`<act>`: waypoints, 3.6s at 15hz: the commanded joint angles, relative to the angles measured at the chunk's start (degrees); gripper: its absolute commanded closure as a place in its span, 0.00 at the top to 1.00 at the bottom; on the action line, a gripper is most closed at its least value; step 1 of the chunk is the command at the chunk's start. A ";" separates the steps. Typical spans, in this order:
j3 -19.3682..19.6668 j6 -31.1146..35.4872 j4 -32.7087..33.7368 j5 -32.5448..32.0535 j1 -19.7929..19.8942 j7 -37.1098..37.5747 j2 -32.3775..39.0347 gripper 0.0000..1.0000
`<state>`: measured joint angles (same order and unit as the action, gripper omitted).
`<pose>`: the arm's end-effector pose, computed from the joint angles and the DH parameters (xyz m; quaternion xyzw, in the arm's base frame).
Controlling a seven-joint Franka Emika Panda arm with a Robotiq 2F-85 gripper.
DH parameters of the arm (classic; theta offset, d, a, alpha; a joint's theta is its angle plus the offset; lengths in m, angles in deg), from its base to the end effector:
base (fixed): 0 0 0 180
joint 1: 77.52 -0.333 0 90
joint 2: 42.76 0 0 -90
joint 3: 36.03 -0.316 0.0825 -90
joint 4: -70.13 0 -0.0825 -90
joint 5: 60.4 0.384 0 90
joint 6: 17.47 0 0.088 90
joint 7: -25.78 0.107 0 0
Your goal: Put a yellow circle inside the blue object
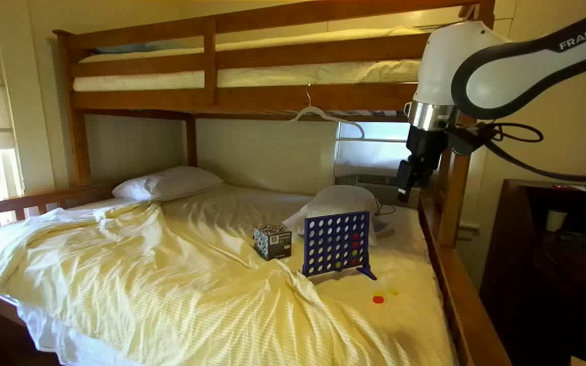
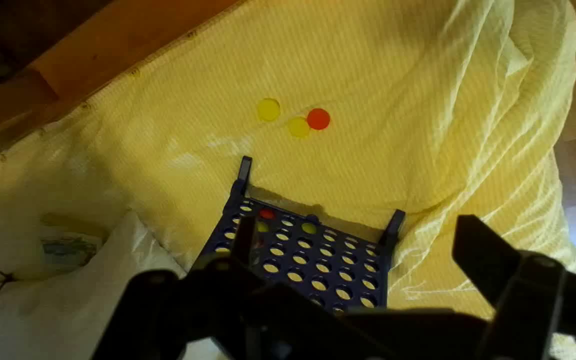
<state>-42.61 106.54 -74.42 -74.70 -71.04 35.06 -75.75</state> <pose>0.3945 -0.0063 0.4933 0.9842 -0.0264 0.1142 0.1328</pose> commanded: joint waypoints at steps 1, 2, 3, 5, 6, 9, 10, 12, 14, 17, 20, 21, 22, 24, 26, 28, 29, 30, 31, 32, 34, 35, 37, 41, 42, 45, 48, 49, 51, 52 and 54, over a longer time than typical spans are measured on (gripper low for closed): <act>0.78 -0.21 0.11 -0.54 -0.91 0.43 0.08 1.00; 0.78 -0.21 0.11 -0.54 -0.91 0.43 0.08 1.00; 0.78 -0.21 0.11 -0.54 -0.91 0.43 0.08 1.00; 0.78 -0.21 0.11 -0.53 -0.91 0.43 0.08 1.00; 0.78 -0.21 0.11 -0.53 -0.91 0.43 0.08 1.00; 1.25 0.15 0.26 -1.98 1.19 2.12 4.95 1.00; 2.05 1.14 -0.30 -2.13 1.57 1.91 6.40 1.00; 3.95 3.14 -1.00 -1.92 1.87 0.55 9.70 1.00; 5.78 6.30 -1.43 -1.85 2.07 -0.68 13.21 1.00; 8.71 12.69 -1.85 -0.51 1.97 -2.74 18.67 1.00; 11.30 19.12 -1.81 0.75 1.81 -6.28 23.69 1.00; 11.90 21.08 -1.81 1.00 1.80 -7.18 25.14 1.00; 12.61 22.94 -1.55 1.49 1.77 -8.56 26.95 1.00; 13.71 25.77 -0.98 3.08 1.69 -11.11 30.33 1.00; 14.72 27.46 -0.28 6.58 1.61 -15.54 33.37 1.00; 15.29 28.01 0.75 10.90 1.99 -20.77 35.92 1.00; 15.41 27.92 1.53 13.06 2.32 -23.20 37.23 1.00; 15.50 27.80 2.38 14.75 2.72 -25.13 38.56 1.00; 15.44 27.78 3.22 16.32 3.14 -26.85 39.87 1.00; 15.36 27.45 4.32 17.51 3.70 -28.26 41.12 1.00; 15.24 27.20 2.44 15.37 3.50 -25.78 39.06 1.00; 15.22 27.20 2.94 15.54 3.78 -26.17 39.84 1.00; 15.14 27.20 2.95 15.53 3.76 -26.12 39.97 1.00; 15.43 26.70 4.58 15.09 3.79 -25.19 41.92 1.00; 15.53 26.23 5.29 15.45 4.09 -25.51 42.87 1.00; 15.15 26.03 7.13 16.67 5.64 -29.61 45.92 1.00; 14.42 26.03 9.67 16.81 7.35 -32.86 49.44 1.00; 14.08 26.22 10.49 16.78 7.97 -34.13 50.45 1.00; 13.35 26.64 12.09 16.63 8.98 -35.73 52.45 1.00; 12.74 26.91 12.87 16.95 9.62 -36.70 53.45 1.00; 11.01 27.20 14.33 18.01 11.15 -39.00 55.14 1.00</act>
<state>-28.88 133.75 -63.41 -58.93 -62.46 0.16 -23.95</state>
